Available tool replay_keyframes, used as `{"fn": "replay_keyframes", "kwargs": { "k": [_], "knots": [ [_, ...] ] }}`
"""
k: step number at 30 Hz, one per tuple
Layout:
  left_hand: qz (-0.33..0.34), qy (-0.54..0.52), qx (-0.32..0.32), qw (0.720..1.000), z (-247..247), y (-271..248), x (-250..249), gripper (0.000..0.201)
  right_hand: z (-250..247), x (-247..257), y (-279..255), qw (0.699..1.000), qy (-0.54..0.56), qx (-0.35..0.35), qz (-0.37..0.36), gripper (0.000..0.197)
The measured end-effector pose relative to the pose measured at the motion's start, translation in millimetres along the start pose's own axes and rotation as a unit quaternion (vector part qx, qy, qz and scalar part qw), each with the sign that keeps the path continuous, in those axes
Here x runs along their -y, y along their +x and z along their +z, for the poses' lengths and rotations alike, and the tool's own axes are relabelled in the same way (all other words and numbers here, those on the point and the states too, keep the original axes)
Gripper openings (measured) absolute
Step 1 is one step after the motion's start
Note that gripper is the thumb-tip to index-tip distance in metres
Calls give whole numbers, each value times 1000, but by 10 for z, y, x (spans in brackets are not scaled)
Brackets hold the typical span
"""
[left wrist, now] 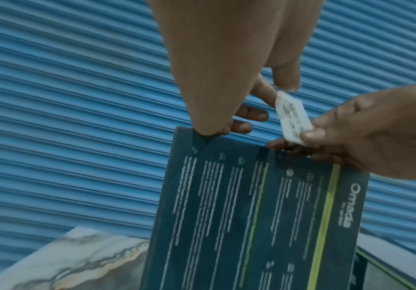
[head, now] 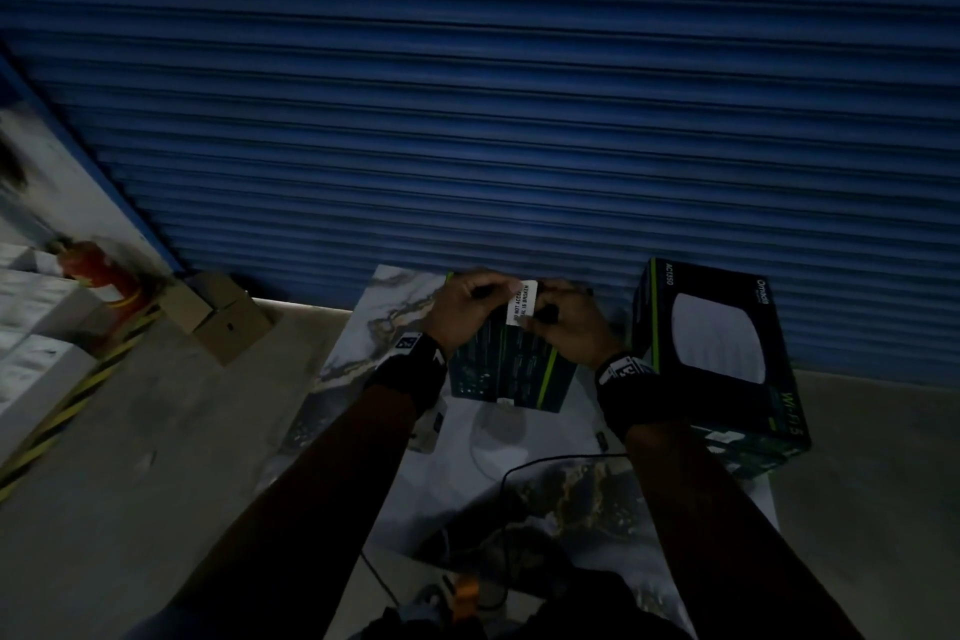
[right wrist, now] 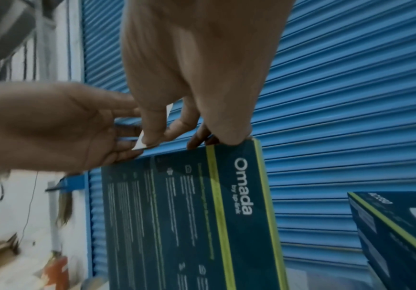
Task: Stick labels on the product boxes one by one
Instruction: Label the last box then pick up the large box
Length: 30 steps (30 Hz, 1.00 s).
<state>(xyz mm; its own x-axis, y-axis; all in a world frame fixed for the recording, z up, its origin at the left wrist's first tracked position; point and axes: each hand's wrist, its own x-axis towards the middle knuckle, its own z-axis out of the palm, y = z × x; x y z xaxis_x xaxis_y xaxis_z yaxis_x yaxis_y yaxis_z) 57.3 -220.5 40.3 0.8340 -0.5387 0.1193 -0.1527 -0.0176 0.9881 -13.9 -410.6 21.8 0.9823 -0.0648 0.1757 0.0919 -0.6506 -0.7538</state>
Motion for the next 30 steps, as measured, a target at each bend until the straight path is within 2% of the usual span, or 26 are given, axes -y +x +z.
{"fn": "replay_keyframes", "kwargs": {
  "k": [2, 3, 5, 6, 7, 10, 12, 13, 17, 20, 23, 25, 30],
  "knots": [
    [1, -9, 4, 1000, 6, -35, -49, 16, -3, 6, 11, 1000, 13, -1, 5, 17],
    [7, -17, 16, 1000, 0, -39, -71, 26, -21, 16, 10, 1000, 12, 5, 5, 16],
    [14, -36, 42, 998, -40, -16, -135, 61, -32, -30, -2, 1000, -4, 15, -15, 17],
    [8, -34, 47, 998, -72, 18, -163, 71, -21, -65, -2, 1000, -4, 13, -20, 18],
    [2, -21, 51, 999, -98, 48, -176, 73, -10, -80, -3, 1000, 2, 11, -10, 18],
    [-27, 62, 64, 996, -128, 73, -126, 43, 5, -76, 20, 1000, 17, 9, 11, 20],
    [-19, 79, 62, 995, -121, 67, -60, 22, 2, -66, 11, 1000, 25, 14, 3, 19],
    [-9, 76, 57, 995, -121, 69, -25, 18, -4, -52, -2, 1000, 19, 16, 2, 17],
    [12, 69, 31, 997, -112, 88, -26, 18, -31, -9, -14, 1000, -1, 24, 18, 17],
    [22, 82, 41, 996, -100, 102, -38, 23, -24, -38, -16, 1000, -1, 22, -4, 14],
    [21, 105, 65, 992, -121, 133, -6, 18, -8, -23, -24, 1000, -2, 26, 11, 20],
    [28, 102, 59, 993, -135, 154, 1, 16, -20, -2, -22, 1000, 7, 26, 9, 18],
    [36, 70, 27, 997, -202, 194, 39, 14, -45, 36, 4, 998, -39, 23, 47, 56]
  ]
}}
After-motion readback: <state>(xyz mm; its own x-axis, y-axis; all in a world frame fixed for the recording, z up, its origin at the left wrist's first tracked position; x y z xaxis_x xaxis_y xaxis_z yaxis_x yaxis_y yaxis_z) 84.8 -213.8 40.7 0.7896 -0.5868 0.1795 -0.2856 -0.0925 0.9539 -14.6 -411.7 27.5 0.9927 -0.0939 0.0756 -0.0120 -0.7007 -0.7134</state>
